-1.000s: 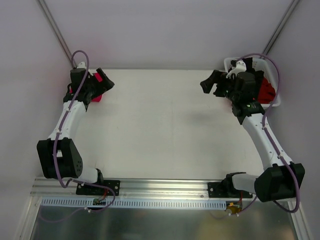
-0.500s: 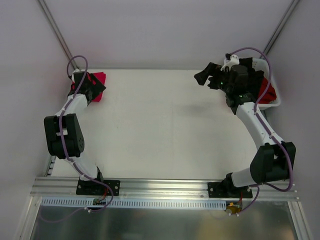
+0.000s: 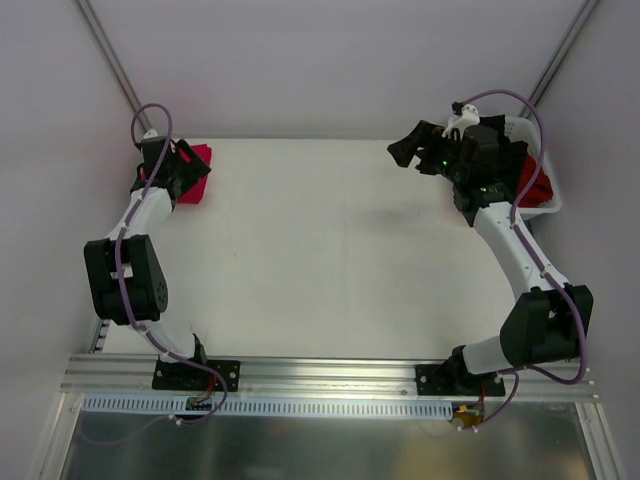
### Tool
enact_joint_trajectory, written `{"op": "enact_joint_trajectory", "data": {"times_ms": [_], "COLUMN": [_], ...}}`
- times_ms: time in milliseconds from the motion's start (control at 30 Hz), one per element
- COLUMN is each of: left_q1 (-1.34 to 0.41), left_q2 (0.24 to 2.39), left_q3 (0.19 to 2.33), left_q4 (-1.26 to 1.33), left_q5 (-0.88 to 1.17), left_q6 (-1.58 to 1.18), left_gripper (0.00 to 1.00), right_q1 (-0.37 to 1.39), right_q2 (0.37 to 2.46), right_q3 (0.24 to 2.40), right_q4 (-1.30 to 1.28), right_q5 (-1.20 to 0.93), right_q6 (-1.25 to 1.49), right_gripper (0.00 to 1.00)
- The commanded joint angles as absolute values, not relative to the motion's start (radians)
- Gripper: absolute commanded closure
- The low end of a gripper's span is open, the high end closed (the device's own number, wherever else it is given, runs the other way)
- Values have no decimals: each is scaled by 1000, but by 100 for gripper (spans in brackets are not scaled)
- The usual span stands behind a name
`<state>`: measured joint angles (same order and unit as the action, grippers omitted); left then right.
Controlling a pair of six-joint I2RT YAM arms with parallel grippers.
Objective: Fold and stack the t-shirts
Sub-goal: Reset both grippers
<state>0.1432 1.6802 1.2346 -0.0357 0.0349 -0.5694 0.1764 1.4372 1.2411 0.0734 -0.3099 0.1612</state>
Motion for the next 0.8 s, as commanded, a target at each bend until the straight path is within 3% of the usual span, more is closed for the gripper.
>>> {"op": "enact_joint_trajectory", "data": {"times_ms": [0,267,433,767], "left_q1": [118,-193,-202,-201], "left_q2": [1461,1085,933,939], "left_q3": [1183,849,697,718], "left_q4": [-57,-109,-118,-135], "left_q5": [120,6,-103,-143], "left_q6": [-467,-446,-534,-511], "left_gripper": [25,28,21,13], "right_q1": [181,179,179,179], "right_q2": [1430,1451,1424,1361], "right_q3": [1305,1310,1275,1198], "right_q4": [91,68,54,52], "right_q5": [-373,-364,-334,-314], "right_q6": [175,238,216,207], "right_gripper": [1,1,1,1]}}
